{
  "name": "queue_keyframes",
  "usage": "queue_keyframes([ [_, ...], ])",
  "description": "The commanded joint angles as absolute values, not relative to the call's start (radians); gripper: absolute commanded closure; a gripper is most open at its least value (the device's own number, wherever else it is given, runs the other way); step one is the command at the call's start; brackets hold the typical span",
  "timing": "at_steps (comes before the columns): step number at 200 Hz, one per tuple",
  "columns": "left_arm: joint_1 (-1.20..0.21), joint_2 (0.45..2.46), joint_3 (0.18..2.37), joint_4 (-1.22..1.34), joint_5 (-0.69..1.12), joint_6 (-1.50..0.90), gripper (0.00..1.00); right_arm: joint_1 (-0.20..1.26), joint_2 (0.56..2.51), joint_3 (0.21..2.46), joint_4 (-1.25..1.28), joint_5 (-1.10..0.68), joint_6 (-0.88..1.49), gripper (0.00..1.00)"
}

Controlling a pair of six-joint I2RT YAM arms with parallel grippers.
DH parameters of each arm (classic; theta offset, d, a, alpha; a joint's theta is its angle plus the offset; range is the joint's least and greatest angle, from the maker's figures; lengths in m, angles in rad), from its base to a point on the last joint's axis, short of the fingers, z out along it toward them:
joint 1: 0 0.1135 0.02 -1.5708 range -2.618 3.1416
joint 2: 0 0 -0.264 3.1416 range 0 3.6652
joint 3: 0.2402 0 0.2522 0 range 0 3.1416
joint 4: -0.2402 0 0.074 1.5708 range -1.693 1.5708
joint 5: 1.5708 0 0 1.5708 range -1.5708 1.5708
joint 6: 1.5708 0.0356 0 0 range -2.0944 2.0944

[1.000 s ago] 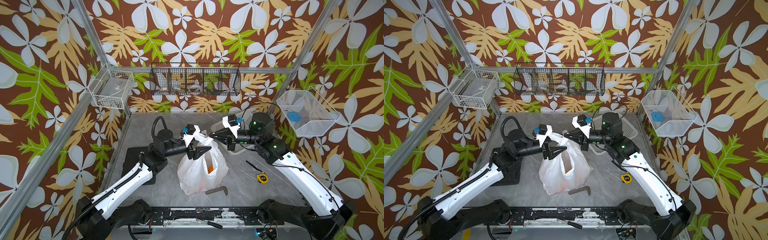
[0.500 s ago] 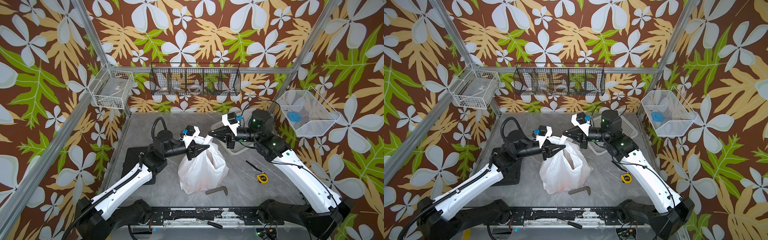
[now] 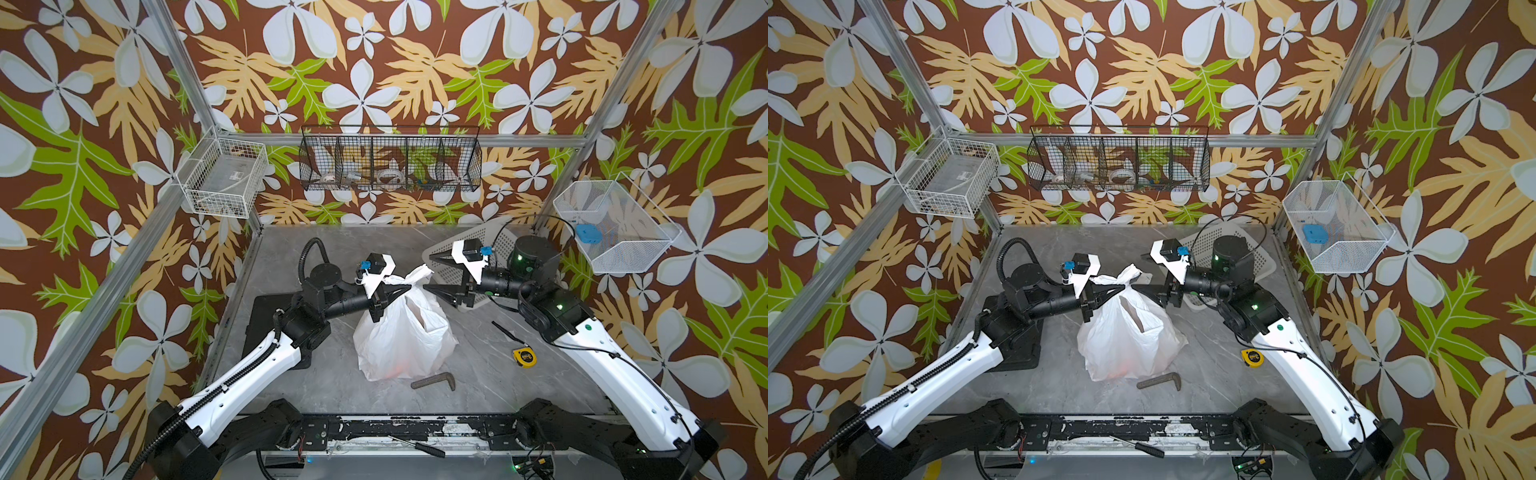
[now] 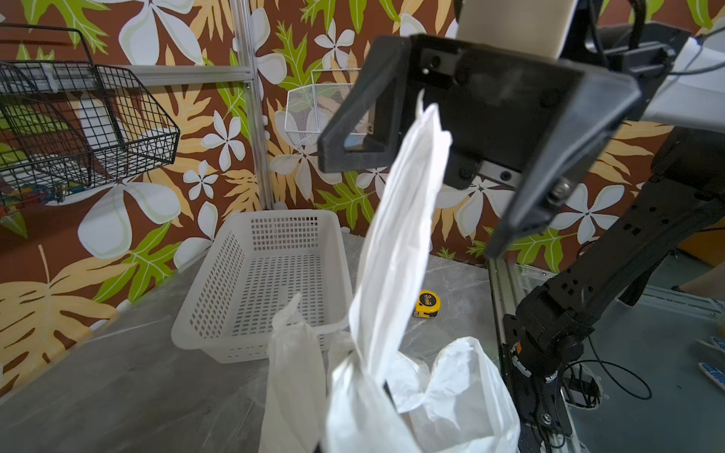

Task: Place the oranges into plastic bags & tie knots
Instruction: Tie the plastic bag at the center of the board.

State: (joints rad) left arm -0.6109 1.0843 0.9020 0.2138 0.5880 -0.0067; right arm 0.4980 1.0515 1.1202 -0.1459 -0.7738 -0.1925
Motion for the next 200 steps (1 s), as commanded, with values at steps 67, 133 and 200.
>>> queue_keyframes([
  [67, -0.603, 1.097, 0.922, 0.299, 0.652, -0.075, 1.00, 0.634, 1.040, 0.928, 0.092, -0.388, -0.195, 0.18],
  [133, -0.603, 1.098, 0.929, 0.306, 0.695, -0.099, 1.00, 0.699, 1.128, 0.913, 0.220, -0.225, -0.151, 0.22],
  [200, -0.603, 1.080, 0.921, 0.157, 0.701, -0.049, 1.00, 0.715, 1.007, 0.754, 0.441, 0.186, 0.042, 0.48],
])
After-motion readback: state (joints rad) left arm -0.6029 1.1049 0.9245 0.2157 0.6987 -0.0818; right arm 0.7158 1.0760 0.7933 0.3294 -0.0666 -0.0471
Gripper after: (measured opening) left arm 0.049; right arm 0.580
